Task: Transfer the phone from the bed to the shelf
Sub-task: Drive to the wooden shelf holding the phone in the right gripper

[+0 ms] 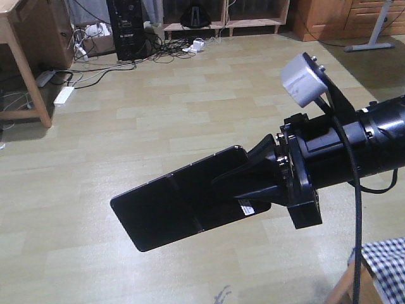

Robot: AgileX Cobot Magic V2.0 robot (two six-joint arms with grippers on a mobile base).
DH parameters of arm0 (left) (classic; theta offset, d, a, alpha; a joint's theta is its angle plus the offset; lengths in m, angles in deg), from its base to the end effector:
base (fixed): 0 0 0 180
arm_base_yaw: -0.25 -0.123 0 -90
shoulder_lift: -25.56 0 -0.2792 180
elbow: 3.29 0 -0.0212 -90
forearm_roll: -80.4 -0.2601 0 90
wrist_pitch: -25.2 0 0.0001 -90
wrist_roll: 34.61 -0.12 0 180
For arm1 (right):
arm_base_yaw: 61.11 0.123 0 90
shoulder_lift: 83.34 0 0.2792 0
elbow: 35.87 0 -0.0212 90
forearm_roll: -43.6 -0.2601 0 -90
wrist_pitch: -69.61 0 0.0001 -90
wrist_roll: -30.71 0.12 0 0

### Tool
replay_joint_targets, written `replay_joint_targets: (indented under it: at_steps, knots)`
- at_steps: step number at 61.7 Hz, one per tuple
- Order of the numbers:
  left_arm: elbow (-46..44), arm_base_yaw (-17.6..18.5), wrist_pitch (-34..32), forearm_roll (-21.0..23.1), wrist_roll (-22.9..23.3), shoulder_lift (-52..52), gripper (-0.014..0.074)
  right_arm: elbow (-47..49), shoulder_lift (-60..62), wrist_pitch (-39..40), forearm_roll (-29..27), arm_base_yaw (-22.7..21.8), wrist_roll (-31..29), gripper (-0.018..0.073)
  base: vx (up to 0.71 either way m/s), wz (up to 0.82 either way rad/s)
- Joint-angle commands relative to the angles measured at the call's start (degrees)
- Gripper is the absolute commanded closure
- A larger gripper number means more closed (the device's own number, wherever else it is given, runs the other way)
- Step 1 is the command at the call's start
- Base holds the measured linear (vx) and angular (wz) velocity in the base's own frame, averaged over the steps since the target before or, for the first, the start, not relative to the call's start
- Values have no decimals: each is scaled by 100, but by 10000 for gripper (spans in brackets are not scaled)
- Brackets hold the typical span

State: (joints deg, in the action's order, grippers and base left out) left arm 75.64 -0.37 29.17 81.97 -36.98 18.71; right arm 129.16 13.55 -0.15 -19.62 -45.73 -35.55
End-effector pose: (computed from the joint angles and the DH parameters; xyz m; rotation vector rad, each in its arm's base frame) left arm 0.1006 0.0009 0.1970 0.0040 1.5664 0.0181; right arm 0.2249 0.1661 0.3286 -1.2120 1.9239 1.1155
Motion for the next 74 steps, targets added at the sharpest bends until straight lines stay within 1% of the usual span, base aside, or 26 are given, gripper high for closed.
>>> replay_joint_targets:
  at_steps: [1,37,74]
  knots:
    - [-143,-13,-435,56,50,34,595,125,170,-402,-477,4,-38,561,38,-2]
    - [-143,-13,-435,56,50,34,595,125,170,-402,-472,4,-38,561,39,-4]
    - [-143,-13,-435,56,50,34,595,125,170,-402,-472,4,-38,561,40,-17]
